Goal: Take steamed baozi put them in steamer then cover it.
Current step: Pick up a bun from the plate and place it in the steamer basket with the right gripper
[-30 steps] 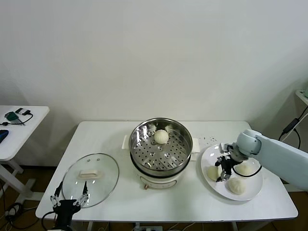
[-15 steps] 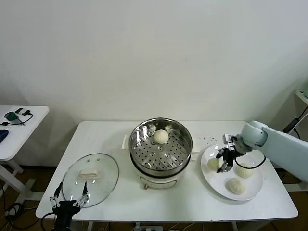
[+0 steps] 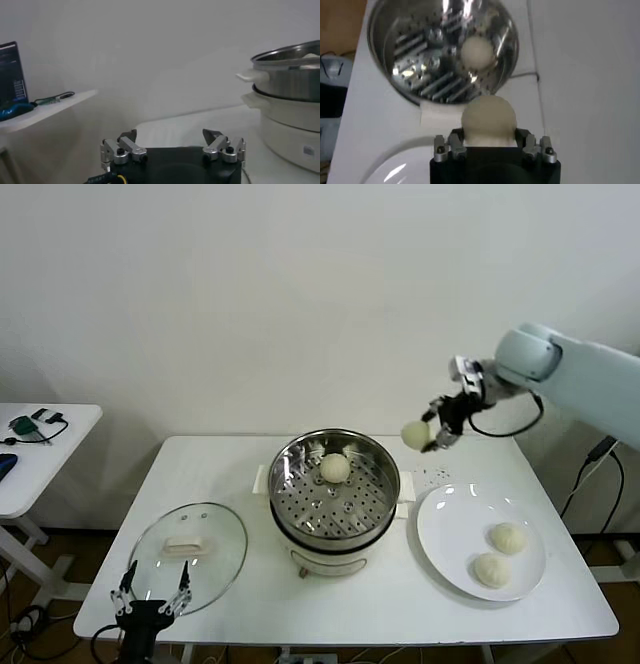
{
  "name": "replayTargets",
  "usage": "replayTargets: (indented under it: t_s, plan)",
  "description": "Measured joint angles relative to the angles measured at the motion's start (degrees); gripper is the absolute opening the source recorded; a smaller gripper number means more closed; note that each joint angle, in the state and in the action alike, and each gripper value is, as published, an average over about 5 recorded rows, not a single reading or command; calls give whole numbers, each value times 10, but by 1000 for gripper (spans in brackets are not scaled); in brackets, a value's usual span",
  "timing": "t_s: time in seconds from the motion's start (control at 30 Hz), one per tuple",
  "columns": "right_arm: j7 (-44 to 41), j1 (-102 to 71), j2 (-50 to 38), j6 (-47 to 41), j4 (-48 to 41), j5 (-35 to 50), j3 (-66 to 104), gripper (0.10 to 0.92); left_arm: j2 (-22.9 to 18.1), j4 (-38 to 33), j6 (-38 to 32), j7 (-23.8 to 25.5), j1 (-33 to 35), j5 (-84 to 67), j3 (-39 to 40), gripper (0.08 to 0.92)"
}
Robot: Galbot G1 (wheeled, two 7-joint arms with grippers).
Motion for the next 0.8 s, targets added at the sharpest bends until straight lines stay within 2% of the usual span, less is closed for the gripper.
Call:
replayTargets:
  t_s: [0.47,0.8]
  plan:
    - [76,-30,159,-57,-3,63,-28,668,6,-14,-1,0,9,13,20,823]
    - [100,-70,210,-74,-4,59,-54,670,7,-15,0,-5,12,16,19,823]
